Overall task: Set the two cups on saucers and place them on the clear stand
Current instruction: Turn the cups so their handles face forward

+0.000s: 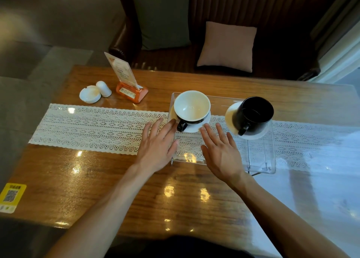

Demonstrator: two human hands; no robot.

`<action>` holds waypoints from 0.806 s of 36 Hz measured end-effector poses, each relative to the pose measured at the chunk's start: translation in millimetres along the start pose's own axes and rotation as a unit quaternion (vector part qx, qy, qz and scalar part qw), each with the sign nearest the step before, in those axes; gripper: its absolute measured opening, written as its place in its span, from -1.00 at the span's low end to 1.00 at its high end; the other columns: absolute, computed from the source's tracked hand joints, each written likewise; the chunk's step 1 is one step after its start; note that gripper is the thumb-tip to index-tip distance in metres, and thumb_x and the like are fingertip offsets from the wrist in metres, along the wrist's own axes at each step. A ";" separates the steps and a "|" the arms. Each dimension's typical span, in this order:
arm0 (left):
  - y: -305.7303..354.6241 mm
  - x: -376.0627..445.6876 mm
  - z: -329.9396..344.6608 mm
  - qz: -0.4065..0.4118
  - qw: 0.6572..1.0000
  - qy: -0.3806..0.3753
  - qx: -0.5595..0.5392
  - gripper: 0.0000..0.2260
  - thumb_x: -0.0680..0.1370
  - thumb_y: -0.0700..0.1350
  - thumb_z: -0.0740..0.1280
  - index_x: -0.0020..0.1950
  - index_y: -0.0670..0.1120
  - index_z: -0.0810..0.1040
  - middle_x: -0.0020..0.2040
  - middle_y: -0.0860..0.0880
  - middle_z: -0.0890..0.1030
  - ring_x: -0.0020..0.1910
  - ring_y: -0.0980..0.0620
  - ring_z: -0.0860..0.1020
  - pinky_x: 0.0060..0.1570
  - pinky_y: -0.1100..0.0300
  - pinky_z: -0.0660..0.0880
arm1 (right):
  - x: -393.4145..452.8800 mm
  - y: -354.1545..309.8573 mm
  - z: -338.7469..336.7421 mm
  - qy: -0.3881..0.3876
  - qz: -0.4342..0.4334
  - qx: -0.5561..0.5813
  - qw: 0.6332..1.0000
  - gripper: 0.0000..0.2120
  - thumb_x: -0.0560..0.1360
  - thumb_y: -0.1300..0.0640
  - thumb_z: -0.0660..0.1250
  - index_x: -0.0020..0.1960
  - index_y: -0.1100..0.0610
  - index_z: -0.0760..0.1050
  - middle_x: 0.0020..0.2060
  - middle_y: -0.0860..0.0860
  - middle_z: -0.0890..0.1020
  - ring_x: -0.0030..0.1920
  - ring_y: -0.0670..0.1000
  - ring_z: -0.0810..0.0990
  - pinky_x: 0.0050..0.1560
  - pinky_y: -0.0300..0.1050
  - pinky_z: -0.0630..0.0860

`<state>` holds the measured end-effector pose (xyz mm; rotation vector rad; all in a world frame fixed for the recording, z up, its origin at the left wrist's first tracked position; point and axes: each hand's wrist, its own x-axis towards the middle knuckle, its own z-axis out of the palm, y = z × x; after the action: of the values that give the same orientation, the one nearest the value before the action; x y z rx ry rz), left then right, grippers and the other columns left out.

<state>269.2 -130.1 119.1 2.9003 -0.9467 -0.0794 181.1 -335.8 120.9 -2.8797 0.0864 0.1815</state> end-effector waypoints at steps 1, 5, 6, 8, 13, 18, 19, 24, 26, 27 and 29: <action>0.6 -0.4 -0.5 0.001 1.000 0.000 -0.001 -0.51 0.62 0.15 -0.05 0.48 0.00 0.30 0.51 0.04 0.33 0.52 -0.11 0.19 0.47 -0.20 0.08 | 0.3 0.4 0.6 -0.001 0.002 -0.001 1.000 -0.47 0.67 -0.03 -0.02 0.61 0.04 0.00 0.61 -0.01 0.06 0.60 0.16 -0.10 0.56 0.24 0.03; 5.5 -3.5 -1.3 0.006 1.000 0.007 -0.005 -0.51 0.62 0.15 -0.02 0.48 -0.02 0.32 0.49 0.03 0.36 0.50 -0.13 0.21 0.47 -0.21 0.09 | 2.4 2.4 2.3 0.002 0.011 0.003 1.000 -0.46 0.67 -0.02 -0.01 0.61 0.06 0.00 0.61 -0.01 0.05 0.60 0.17 -0.11 0.55 0.26 0.03; 6.6 -4.1 -1.1 0.007 1.000 0.009 -0.006 -0.52 0.62 0.14 -0.01 0.47 -0.03 0.33 0.49 0.02 0.37 0.50 -0.13 0.22 0.46 -0.22 0.11 | 3.3 2.6 2.3 0.003 0.012 0.005 1.000 -0.46 0.67 -0.02 0.00 0.61 0.07 0.01 0.61 -0.01 0.05 0.60 0.17 -0.10 0.55 0.26 0.04; 8.3 -5.5 -0.1 0.011 1.000 0.015 -0.008 -0.53 0.62 0.13 0.02 0.46 -0.04 0.35 0.47 0.00 0.39 0.48 -0.14 0.25 0.44 -0.22 0.14 | 5.2 3.2 2.6 0.004 0.016 0.004 1.000 -0.46 0.67 -0.03 -0.01 0.61 0.07 0.01 0.61 -0.01 0.05 0.59 0.17 -0.10 0.54 0.26 0.05; 11.3 -7.0 1.5 0.014 1.000 0.026 -0.012 -0.55 0.62 0.11 0.08 0.45 -0.06 0.35 0.45 -0.01 0.41 0.45 -0.13 0.27 0.40 -0.18 0.23 | 8.0 6.9 3.8 0.006 0.017 -0.003 1.000 -0.45 0.66 -0.02 0.00 0.61 0.09 0.00 0.61 0.00 0.05 0.59 0.19 -0.07 0.53 0.24 0.12; 12.2 -7.1 2.2 0.016 1.000 0.020 -0.010 -0.54 0.62 0.12 0.08 0.46 -0.04 0.34 0.45 0.00 0.40 0.45 -0.14 0.26 0.40 -0.18 0.22 | 9.9 7.3 3.2 0.002 0.016 0.001 1.000 -0.43 0.66 -0.01 0.01 0.61 0.11 -0.05 0.61 0.03 0.02 0.60 0.17 -0.06 0.55 0.21 0.11; 11.9 -7.0 2.4 0.016 1.000 0.019 -0.015 -0.54 0.61 0.11 0.10 0.46 -0.04 0.33 0.46 -0.01 0.40 0.45 -0.15 0.24 0.40 -0.18 0.23 | 9.8 7.0 2.6 0.000 0.014 0.001 1.000 -0.42 0.66 -0.03 0.00 0.61 0.11 -0.06 0.61 0.03 0.01 0.60 0.17 -0.07 0.55 0.21 0.10; 9.6 -4.2 2.9 -0.005 0.999 0.019 -0.044 -0.52 0.61 0.13 0.10 0.49 -0.02 0.28 0.51 -0.03 0.31 0.48 -0.13 0.18 0.39 -0.20 0.22 | 4.9 4.3 -3.6 0.025 -0.004 0.025 0.999 -0.43 0.66 -0.01 0.10 0.59 0.14 0.06 0.59 0.10 0.13 0.59 0.15 0.04 0.55 0.20 0.12; 7.4 -3.5 3.4 -0.014 0.999 0.019 -0.041 -0.53 0.60 0.13 0.11 0.48 -0.01 0.29 0.52 -0.02 0.30 0.48 -0.14 0.18 0.39 -0.19 0.22 | 3.0 3.0 -3.3 0.026 -0.017 0.020 0.999 -0.45 0.66 -0.01 0.09 0.59 0.13 0.08 0.59 0.08 0.16 0.59 0.13 0.05 0.55 0.19 0.13; 6.4 -3.4 3.8 -0.015 0.999 0.018 -0.040 -0.53 0.60 0.13 0.11 0.48 -0.01 0.30 0.52 -0.02 0.31 0.48 -0.14 0.18 0.38 -0.20 0.22 | 2.3 2.8 -2.5 0.020 -0.023 0.015 0.999 -0.45 0.66 -0.03 0.07 0.60 0.11 0.08 0.59 0.06 0.15 0.60 0.12 0.03 0.55 0.19 0.12; 5.2 -3.6 4.4 -0.014 0.999 0.018 -0.036 -0.53 0.61 0.13 0.12 0.48 -0.01 0.30 0.51 -0.02 0.32 0.48 -0.15 0.20 0.38 -0.20 0.22 | 1.3 2.9 -0.4 0.009 -0.026 0.006 1.000 -0.45 0.67 -0.05 0.04 0.60 0.07 0.05 0.60 0.02 0.12 0.60 0.11 -0.02 0.56 0.18 0.09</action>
<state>263.0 -132.4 115.3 2.8398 -0.8782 -0.0618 182.3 -338.8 120.3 -2.8678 0.0145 0.1450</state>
